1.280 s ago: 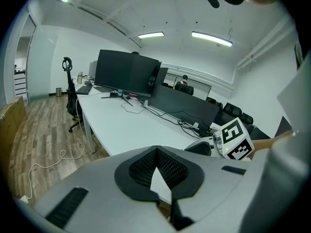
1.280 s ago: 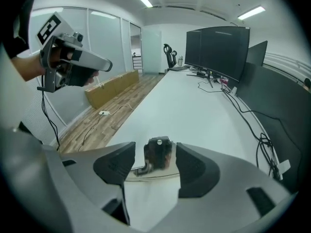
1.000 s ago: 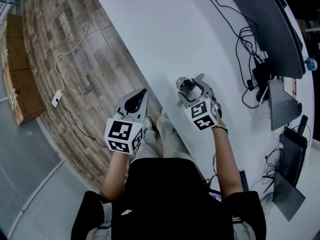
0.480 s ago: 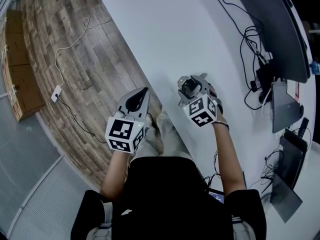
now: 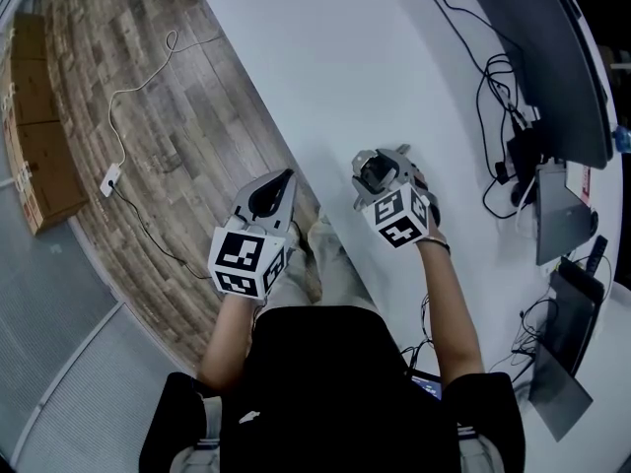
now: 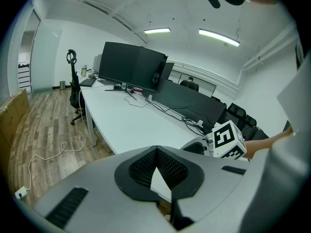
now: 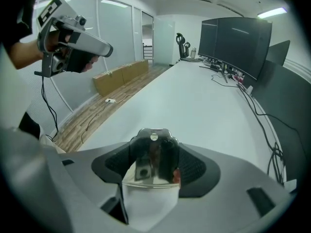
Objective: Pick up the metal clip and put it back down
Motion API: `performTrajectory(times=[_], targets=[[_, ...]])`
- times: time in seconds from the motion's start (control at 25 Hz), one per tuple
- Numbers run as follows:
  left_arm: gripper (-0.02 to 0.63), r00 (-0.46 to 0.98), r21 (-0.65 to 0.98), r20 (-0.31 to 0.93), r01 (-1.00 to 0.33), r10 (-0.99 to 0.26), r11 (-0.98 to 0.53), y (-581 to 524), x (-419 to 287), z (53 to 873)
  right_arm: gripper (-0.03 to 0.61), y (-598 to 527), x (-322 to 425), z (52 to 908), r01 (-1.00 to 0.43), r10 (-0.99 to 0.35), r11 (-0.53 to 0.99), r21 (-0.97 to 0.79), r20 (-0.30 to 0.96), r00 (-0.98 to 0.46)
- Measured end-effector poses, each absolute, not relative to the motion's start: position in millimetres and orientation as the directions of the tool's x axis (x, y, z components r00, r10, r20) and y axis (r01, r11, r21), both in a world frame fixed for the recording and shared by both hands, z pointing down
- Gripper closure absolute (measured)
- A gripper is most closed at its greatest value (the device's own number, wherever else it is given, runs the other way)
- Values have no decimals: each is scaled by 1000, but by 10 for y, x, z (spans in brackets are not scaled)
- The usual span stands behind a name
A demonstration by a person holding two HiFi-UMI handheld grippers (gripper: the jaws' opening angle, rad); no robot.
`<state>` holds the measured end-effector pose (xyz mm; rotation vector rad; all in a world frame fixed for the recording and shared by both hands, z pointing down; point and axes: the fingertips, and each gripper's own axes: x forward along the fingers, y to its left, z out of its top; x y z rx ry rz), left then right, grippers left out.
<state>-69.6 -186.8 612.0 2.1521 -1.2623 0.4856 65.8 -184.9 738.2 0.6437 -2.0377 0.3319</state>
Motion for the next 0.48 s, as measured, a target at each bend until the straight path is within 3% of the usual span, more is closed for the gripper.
performTrajectory(times=[0.48], targets=[[603,487,284,557,-873,-672,-397,-1919,-718,5936,296,-1899,618,7094,-609,-385,791,52,816,-432]])
